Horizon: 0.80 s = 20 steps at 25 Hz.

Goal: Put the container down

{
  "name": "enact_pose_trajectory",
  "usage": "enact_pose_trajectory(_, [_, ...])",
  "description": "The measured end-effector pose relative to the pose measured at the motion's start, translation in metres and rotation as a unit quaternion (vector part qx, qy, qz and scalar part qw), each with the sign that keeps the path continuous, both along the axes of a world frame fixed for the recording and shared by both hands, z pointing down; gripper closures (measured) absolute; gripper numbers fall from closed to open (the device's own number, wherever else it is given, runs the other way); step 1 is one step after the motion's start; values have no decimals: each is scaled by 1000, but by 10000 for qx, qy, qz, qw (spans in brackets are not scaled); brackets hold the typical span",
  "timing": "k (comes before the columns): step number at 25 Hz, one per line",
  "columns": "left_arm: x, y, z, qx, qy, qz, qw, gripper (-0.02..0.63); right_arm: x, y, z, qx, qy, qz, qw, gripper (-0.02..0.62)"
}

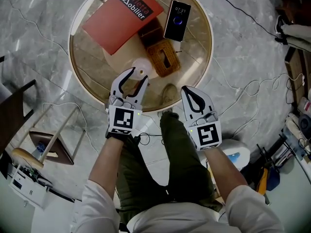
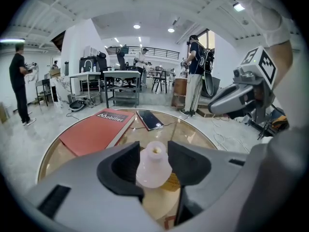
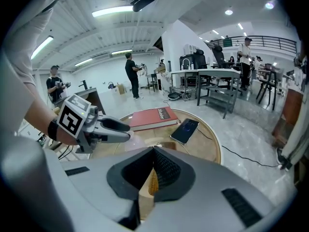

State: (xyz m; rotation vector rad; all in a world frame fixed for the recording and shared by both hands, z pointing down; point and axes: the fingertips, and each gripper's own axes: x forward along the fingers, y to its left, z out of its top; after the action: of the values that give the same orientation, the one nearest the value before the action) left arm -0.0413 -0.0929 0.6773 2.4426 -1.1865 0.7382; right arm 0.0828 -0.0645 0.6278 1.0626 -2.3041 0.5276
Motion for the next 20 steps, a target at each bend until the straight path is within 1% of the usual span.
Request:
enact_pose_trajectory(1, [-3, 3, -5, 5, -1, 3, 10000, 420, 1, 0, -2, 52, -5, 17, 10000, 572])
enact_pose_trajectory(5, [-20, 17, -30, 29, -18, -29, 10000, 430, 6, 6, -12, 19, 56, 112, 9999, 572])
enact_pose_trajectory(9, [-42, 29, -56, 19, -35, -234, 9997, 482, 9, 14, -26, 61, 134, 206, 9997, 572])
enact_pose_trajectory(14, [-69, 45, -91, 45, -157, -455, 9988, 574, 7, 25, -54, 191, 186, 276, 9993, 572])
enact_pose_trajectory(16, [-76, 47, -105, 174, -199, -428, 9987, 595, 5, 27, -68, 275, 182, 334, 9989, 572])
enact_pose_trajectory(18, [-81, 44, -119, 367, -226, -349, 9985, 597, 5, 27, -81, 358, 169, 410, 9984, 572])
enact_pose_trajectory(20, [-84, 44, -129, 423, -188, -390, 9982, 598, 5, 29, -92, 425, 160, 465, 9979, 573])
